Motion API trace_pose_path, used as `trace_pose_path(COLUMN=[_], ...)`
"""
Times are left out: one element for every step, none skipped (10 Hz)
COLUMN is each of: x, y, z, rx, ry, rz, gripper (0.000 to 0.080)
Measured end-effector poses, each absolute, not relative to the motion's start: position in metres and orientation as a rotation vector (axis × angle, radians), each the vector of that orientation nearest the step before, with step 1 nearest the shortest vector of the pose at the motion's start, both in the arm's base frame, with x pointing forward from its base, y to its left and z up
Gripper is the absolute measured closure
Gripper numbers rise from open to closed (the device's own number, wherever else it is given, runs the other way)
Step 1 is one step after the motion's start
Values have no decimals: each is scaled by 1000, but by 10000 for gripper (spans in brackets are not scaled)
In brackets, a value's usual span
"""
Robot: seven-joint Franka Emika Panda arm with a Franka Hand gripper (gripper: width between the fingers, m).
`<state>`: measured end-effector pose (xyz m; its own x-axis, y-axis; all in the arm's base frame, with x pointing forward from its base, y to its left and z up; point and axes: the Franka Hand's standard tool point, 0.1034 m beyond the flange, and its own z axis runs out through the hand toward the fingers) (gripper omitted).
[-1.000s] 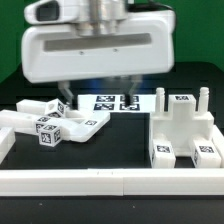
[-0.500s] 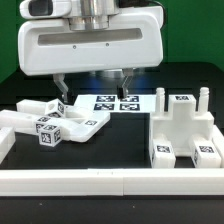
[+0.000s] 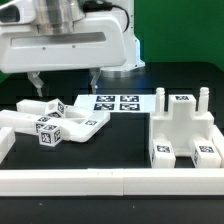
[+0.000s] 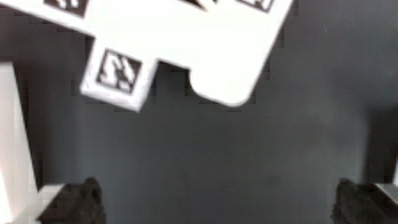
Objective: Assemble chair
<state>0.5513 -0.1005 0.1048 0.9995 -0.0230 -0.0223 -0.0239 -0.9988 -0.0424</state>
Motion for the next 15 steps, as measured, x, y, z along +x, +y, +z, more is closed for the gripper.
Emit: trace_pose_path(x=[549,548,547,533,513,491,478,478,478,476,466,456,448,445,444], y=[-101,-102,-103,-112,-123,-130,-129,-128,-128,-129,-134,-141,-140,-140,-139], z=[102,101,100,92,83,71,59,60,60,58,51,44,39,36,33], rx=[-3097,-3097,-3095,-3069,-3062,-3055,-3059,-3056,-3056,-3048,-3003,-2993,-2992,-2995,-2996], ry=[27,30,36,103,119,159,172,164,164,182,262,299,305,305,314], rz=[40,45,47,72,115,173,194,202,200,214,275,297,312,313,318], gripper=[151,151,151,151,151,151,151,151,151,151,151,151,151,151,151])
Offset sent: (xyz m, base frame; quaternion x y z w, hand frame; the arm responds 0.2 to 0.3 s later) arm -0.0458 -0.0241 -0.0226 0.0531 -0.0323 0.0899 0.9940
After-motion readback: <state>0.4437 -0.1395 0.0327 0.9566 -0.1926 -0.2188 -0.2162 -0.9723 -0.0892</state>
